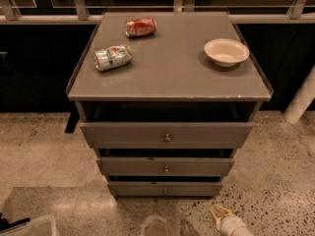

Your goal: Open bottom drawer

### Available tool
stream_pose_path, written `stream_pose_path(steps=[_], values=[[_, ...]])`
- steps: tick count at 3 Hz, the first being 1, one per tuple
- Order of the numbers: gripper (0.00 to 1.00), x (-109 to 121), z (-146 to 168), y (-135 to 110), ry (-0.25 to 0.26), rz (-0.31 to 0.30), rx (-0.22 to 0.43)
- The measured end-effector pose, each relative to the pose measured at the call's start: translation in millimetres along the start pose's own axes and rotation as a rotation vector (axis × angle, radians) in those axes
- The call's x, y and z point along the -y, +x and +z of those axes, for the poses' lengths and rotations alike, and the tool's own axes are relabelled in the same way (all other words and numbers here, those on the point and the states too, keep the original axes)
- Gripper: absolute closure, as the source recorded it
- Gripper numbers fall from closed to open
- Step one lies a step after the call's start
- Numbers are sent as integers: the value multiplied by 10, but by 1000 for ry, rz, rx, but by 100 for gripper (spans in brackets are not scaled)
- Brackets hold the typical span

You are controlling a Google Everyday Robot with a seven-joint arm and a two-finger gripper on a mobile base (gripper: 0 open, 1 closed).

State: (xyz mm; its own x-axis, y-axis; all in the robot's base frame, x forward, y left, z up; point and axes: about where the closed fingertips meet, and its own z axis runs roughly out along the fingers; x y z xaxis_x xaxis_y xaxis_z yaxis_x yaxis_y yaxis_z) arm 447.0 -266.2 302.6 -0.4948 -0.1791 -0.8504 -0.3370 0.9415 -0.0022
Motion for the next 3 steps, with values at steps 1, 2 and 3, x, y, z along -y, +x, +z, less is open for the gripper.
stream_pose_path(steps=[1, 2, 3], values=[[100, 11, 225, 52, -26, 1, 18], [100, 53, 556, 123, -78, -9, 33], [100, 95, 893, 32, -140, -53, 64]])
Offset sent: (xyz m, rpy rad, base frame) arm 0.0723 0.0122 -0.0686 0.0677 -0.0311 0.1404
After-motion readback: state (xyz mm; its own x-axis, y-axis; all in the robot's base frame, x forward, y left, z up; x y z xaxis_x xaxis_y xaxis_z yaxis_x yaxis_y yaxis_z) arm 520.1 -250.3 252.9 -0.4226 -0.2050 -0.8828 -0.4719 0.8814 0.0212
